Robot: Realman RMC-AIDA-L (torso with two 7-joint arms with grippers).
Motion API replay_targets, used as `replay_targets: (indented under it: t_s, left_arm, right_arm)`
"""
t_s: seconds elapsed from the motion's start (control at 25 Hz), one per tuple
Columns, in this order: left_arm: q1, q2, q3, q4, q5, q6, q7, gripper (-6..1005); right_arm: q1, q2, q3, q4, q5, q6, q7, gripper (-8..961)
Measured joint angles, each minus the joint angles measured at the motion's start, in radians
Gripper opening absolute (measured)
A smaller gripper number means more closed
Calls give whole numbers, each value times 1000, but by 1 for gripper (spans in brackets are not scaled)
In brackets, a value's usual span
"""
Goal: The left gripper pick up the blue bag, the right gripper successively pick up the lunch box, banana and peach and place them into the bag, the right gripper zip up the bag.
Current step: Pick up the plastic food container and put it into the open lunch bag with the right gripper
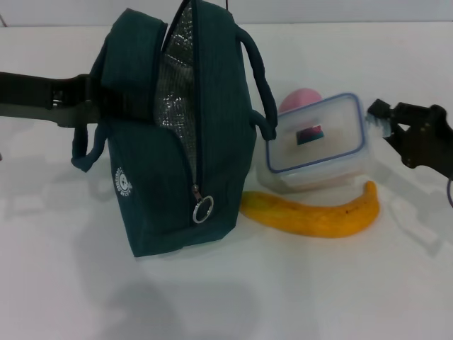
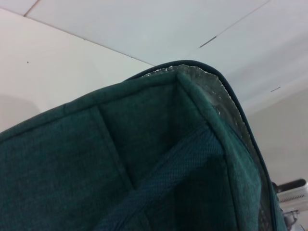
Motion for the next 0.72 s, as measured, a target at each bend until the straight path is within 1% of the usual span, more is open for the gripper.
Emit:
replay_targets:
  t_s: [0.32, 0.72]
  left_arm:
    - [7, 7, 0, 0, -11, 0, 1, 38]
    - [-2, 7, 0, -12, -12, 0, 5, 38]
  right_arm:
    - [-67, 1, 0, 46, 125, -120, 4, 98]
    - [-75, 9, 0, 115, 245, -284, 42, 97]
